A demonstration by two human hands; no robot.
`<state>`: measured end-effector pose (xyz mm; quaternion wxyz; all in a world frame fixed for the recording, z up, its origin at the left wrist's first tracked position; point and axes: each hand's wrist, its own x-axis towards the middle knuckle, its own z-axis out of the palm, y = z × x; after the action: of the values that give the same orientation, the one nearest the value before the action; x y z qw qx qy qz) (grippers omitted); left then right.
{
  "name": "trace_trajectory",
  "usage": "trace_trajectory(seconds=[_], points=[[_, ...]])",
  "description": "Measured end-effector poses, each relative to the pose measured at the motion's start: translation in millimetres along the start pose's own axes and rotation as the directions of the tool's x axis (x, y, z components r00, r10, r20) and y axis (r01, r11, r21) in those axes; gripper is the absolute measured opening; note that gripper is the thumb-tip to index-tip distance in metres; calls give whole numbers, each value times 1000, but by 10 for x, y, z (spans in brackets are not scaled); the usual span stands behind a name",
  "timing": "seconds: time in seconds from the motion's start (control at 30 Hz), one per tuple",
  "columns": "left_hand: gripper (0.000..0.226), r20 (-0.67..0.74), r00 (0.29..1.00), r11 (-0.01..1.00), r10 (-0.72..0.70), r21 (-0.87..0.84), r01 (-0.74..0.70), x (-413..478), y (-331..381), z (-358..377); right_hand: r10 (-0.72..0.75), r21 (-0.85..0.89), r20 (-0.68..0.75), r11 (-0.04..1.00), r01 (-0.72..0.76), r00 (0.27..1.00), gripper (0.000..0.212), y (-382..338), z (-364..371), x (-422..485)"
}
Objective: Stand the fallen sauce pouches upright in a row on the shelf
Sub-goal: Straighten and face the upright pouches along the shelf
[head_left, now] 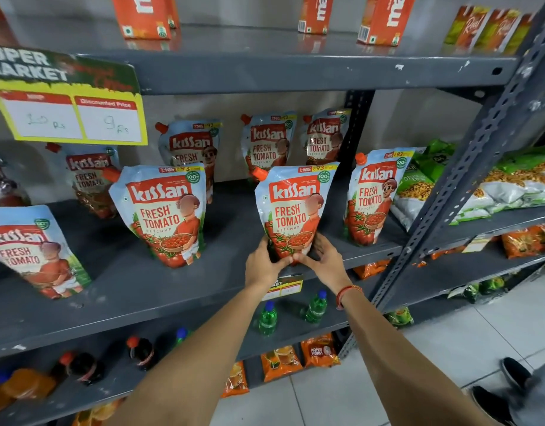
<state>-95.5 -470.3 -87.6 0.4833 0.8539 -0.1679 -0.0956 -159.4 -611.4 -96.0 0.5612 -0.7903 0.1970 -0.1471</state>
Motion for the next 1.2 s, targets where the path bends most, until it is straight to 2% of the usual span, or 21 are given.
trace_trajectory(seconds=[0.1,0.27,0.4,0.47,0.57,0.63,0.67,0.73,0.8,0.83,0.9,1.0,1.1,1.2], points=[[72,29,1000,998,-9,59,7,31,9,-9,-15,-69,-21,997,14,1000,65,-23,21,-5],[71,125,992,992,-6,123,-9,172,20,-68,-13,-184,-40,983,5,999,63,-73,57,37],[76,214,977,991,10,126,-38,112,-115,-241,15,-164,-83,986,-28,996,59,-82,111,-49],[67,220,973,993,70,78,-89,-59,-279,-441,35,-107,-198,993,-57,980,52,-109,206,-162],[45,90,982,986,166,7,-167,-416,-638,-854,48,-41,-512,996,-80,858,37,-161,492,-435],[32,-90,981,984,174,-28,-177,-563,-892,-1162,-20,-72,-624,997,-32,781,30,-187,781,-588],[28,-203,968,984,146,-73,-163,-601,-962,-1292,-66,-98,-633,995,5,771,28,-211,919,-640],[25,-420,907,976,10,-192,-99,-588,-1078,-1624,-170,-159,-570,983,95,804,26,-341,1269,-654],[38,-487,868,965,-99,-261,-37,-465,-1109,-1835,-188,-119,-439,981,151,879,29,-478,1482,-587],[50,-444,888,966,-123,-258,5,-383,-1149,-1935,-163,-52,-345,987,154,924,34,-596,1583,-535],[75,-265,954,973,-139,-218,81,-220,-1253,-2106,-99,45,-122,993,105,988,55,-845,1796,-379],[92,-25,993,980,-113,-167,108,-62,-1254,-2180,29,191,150,980,-57,988,78,-1088,1992,-104],[88,65,994,985,-84,-143,92,-33,-1111,-2117,91,322,281,929,-183,956,72,-1109,2039,106],[81,21,996,984,-89,-154,91,-48,-1052,-2041,75,284,363,940,-187,929,50,-1144,1960,110]])
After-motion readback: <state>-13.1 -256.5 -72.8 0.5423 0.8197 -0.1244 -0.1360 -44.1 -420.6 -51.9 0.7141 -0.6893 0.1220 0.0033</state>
